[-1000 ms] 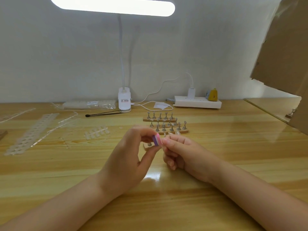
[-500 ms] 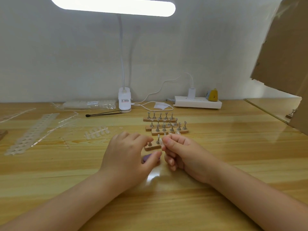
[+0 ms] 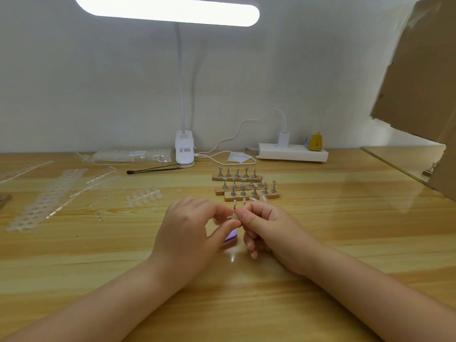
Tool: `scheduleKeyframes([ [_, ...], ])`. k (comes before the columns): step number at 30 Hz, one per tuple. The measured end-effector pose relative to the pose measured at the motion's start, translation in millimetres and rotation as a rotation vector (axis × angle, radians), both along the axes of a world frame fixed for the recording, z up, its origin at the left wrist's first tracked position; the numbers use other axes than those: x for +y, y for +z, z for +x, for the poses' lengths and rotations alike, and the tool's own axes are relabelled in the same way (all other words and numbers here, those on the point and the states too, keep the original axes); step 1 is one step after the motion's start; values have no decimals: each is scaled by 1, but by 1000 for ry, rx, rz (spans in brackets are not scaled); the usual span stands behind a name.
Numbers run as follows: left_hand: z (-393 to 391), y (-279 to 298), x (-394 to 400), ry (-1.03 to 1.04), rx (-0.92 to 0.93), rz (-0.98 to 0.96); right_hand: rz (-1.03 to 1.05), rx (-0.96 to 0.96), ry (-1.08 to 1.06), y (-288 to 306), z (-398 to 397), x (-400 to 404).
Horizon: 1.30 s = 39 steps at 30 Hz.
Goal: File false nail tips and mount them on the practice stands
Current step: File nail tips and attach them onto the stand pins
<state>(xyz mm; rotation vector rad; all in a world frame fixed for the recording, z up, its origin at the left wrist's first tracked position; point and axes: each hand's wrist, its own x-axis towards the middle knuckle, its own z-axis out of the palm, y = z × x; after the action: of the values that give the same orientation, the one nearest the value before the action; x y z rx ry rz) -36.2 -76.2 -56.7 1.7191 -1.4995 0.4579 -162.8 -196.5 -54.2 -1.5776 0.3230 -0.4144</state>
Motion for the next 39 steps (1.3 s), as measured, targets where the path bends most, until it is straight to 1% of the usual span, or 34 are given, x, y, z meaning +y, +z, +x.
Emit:
scheduleKeyframes([
  [3,1,0,0,31,-62,-28,29,0,-6,1,0,0],
  [6,3,1,0,68,-116,-38,46,-1,31,2,-2,-1],
  [11,5,4,1,32,-209,-4,146,-25,9,2,-1,-4],
  [13,5,5,2,50,-214,56,212,-43,-33,2,-1,-6],
  [17,3,2,0,123,-167,323,315,-66,-108,2,0,-9],
  [18,4,0,0,111,-141,343,322,-63,-115,2,1,-8],
  [21,5,-2,0,46,-57,301,343,-52,-121,3,2,-8],
  [22,6,0,1,22,-35,223,349,-50,-119,3,2,-8],
  [24,8,5,-1,-24,-54,14,346,-45,-104,3,2,-8],
  [26,5,8,-1,-140,-148,-114,313,-39,-54,3,1,-7],
  [28,2,8,-1,-234,-288,-114,229,-15,23,3,0,-6],
  [30,3,7,1,-206,-394,-33,169,2,79,4,-3,-7],
  [31,4,9,2,-171,-383,13,178,-2,95,5,-4,-7],
  [33,10,15,6,-65,-238,108,241,-20,106,7,-5,-8],
  [34,10,19,9,-47,-138,106,257,-25,108,8,-5,-8],
  [35,9,21,9,-59,-125,81,250,-22,113,7,-4,-8],
  [36,8,21,7,-124,-156,79,224,-15,124,6,-4,-8],
  [37,2,18,6,-168,-241,77,190,-2,136,5,-4,-8],
  [38,-1,12,7,-202,-341,49,162,5,151,6,-4,-8],
  [39,-2,9,6,-197,-378,63,151,4,163,6,-4,-8],
])
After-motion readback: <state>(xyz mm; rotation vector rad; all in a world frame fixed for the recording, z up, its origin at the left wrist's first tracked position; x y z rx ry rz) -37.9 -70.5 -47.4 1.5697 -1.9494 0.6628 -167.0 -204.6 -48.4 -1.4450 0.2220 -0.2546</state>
